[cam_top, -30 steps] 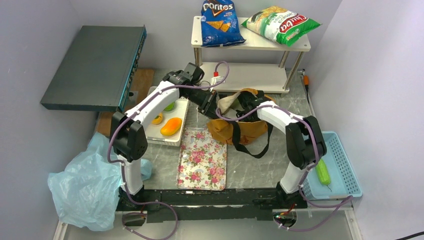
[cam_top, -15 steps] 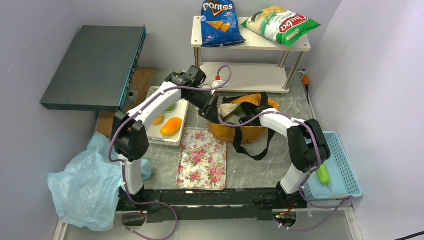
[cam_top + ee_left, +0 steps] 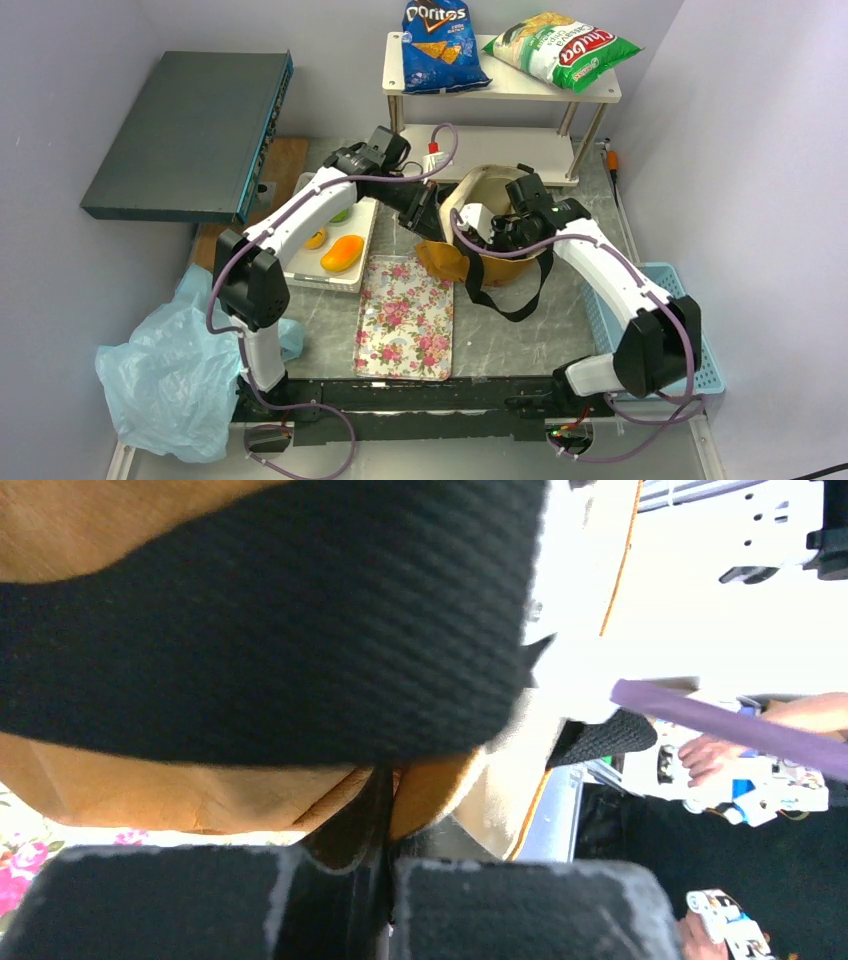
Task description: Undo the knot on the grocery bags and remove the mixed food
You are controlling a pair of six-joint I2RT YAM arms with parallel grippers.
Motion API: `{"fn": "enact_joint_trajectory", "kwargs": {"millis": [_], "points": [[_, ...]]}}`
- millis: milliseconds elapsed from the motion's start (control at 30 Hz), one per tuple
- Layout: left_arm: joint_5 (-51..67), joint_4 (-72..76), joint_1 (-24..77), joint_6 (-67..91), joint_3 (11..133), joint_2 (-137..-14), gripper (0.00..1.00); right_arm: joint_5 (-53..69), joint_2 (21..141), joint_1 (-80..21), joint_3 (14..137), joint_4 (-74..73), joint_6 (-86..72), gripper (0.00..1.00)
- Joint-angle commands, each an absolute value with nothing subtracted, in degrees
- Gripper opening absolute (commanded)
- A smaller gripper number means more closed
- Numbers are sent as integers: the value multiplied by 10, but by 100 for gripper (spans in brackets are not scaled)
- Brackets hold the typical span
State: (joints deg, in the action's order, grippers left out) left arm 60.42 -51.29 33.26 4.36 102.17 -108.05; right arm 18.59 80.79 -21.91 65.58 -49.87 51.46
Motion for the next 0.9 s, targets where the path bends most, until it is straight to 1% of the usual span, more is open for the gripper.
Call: {"fn": "enact_joint_trajectory", "kwargs": {"millis": [0, 200, 333, 667, 867], "points": [[554, -432, 334, 74, 1000, -1037, 0, 269, 756, -220, 692, -523, 526, 0], [539, -405, 328, 92, 974, -1024, 0, 282, 688, -216, 683, -521, 517, 0], [526, -396, 328, 84, 960, -1013, 0, 297, 661, -208, 691, -513, 485, 0], [497, -352, 329, 58, 926, -991, 0, 353, 648, -175, 759, -499, 395, 0], [482, -323, 347, 8, 893, -951, 0, 353, 638, -170, 753, -495, 403, 0]]}}
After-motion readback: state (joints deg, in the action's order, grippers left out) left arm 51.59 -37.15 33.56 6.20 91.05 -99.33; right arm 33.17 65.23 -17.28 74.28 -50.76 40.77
